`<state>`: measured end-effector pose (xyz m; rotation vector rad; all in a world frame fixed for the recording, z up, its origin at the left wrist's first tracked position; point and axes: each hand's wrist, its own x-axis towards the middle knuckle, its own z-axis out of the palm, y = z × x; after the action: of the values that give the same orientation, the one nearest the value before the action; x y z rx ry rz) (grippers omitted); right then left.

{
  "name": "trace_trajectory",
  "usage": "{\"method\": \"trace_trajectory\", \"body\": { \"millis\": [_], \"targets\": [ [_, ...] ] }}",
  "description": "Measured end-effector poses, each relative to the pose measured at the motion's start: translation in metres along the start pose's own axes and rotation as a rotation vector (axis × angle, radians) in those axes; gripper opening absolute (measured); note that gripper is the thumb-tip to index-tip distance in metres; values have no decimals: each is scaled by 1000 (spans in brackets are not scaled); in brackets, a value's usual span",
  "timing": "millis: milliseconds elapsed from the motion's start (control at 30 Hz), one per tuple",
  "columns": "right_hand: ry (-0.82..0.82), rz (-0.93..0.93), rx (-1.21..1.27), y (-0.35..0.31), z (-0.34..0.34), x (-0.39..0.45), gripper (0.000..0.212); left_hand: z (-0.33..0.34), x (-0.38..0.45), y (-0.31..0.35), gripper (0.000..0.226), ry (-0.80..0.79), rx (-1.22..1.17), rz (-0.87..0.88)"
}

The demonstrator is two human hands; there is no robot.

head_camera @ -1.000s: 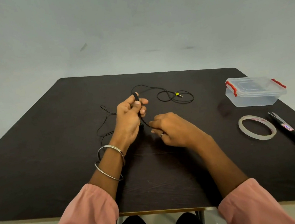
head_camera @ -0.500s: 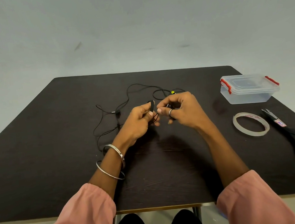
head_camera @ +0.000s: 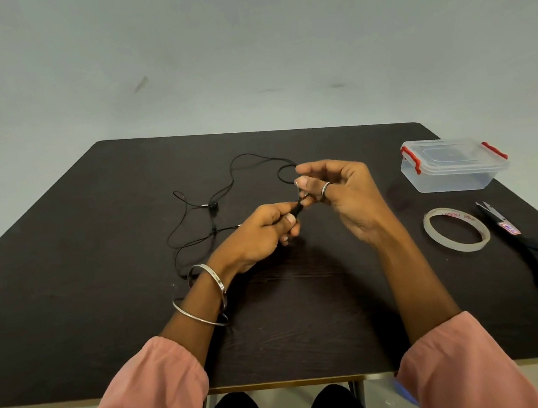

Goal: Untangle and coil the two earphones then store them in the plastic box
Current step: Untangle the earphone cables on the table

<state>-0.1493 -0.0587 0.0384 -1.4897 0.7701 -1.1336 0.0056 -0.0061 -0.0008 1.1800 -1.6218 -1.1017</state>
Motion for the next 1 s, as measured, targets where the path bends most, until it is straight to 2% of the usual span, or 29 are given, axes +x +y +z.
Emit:
{"method": "trace_trajectory", "body": {
  "millis": [100, 167, 233, 333, 400, 467, 533, 567, 633, 700, 800, 900, 1000],
  "targets": [
    [-22, 36, 137, -1, -1, 1, 21, 0, 0, 2, 32, 21, -102, -48],
    [-49, 18, 80, 0, -1, 2, 24, 0, 1, 5, 30, 41, -224, -73],
    [-34, -59, -99, 4, -1, 3, 29, 0, 2, 8, 30, 68, -353, -102],
    [53, -266, -511, 14, -2, 6, 34, 2, 1, 12, 30, 82, -476, -138],
    [144, -271, -610, 17, 0, 7, 34, 3, 0, 13, 30, 98, -530, -145],
    [241, -211, -547, 19, 1, 7, 26, 3, 1, 13, 29, 131, -563, -140],
    [270, -106, -397, 17, 2, 5, 12, 3, 3, 12, 29, 172, -587, -137],
    [239, -41, -287, 14, 3, 4, 10, 3, 4, 12, 28, 195, -600, -137],
    [105, 76, -136, 10, 5, 1, 18, 2, 6, 10, 27, 232, -629, -137],
    [-42, 109, -117, 8, 8, 0, 15, 1, 7, 8, 25, 254, -646, -130],
    [-114, 45, -279, 12, 7, 1, 35, 1, 8, 7, 29, 308, -532, -113],
    [-77, -108, -559, 15, 3, 3, 46, -1, 10, -4, 35, 406, -183, -88],
    [-108, -243, -745, 15, 2, 3, 55, -3, 11, -14, 20, 480, 117, -60]
  ]
}}
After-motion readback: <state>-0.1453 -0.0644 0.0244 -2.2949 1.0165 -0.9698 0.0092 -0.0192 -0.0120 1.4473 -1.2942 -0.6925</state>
